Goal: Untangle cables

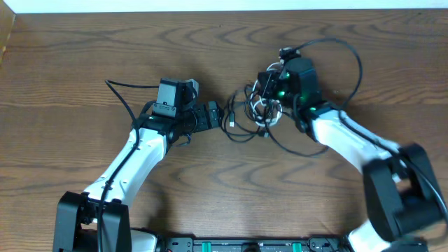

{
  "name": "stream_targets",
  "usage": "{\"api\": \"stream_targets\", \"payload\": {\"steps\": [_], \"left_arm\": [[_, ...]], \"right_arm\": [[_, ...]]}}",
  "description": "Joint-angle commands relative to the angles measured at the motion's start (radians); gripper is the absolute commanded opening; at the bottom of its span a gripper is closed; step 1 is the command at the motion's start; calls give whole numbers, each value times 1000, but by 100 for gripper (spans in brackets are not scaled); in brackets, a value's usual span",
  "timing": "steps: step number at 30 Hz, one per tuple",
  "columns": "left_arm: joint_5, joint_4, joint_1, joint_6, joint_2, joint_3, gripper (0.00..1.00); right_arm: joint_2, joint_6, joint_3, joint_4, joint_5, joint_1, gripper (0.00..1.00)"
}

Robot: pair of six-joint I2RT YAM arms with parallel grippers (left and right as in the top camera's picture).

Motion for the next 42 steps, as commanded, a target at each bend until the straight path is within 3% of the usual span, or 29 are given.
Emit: {"api": "stream_targets", "payload": {"steps": [1, 9, 17, 42], "left_arm": [[-10, -3, 3, -8, -5, 7, 100], [-10, -3, 3, -8, -5, 7, 100], [-10, -2, 3, -8, -5, 7, 100], [-10, -2, 3, -8, -5, 7, 100]], "right_arm": [[-165, -106, 6, -65, -13, -5, 1], [-348, -138, 6, -252, -11, -4, 1], [-379, -138, 6, -397, -15, -2, 1], [-497, -146, 6, -426, -37, -42, 1]]}}
